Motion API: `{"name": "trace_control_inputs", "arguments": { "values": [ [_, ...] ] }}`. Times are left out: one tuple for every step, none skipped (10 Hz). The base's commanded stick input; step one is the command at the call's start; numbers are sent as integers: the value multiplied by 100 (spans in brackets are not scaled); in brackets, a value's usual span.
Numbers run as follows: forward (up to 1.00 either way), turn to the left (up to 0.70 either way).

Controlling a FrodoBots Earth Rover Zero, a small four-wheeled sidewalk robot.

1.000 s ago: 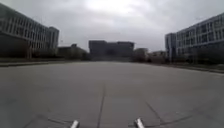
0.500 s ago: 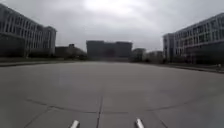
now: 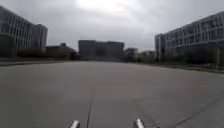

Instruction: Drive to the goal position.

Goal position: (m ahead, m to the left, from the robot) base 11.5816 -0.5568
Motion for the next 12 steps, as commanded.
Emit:
{"name": "trace_control_inputs", "arguments": {
  "values": [
    [100,6],
    [100,6],
    [100,6],
    [100,6],
    [100,6],
    [100,-19],
    [100,-34],
    [100,-34],
    [100,-34],
    [100,-34],
    [100,-34],
    [100,-24]
  ]
}}
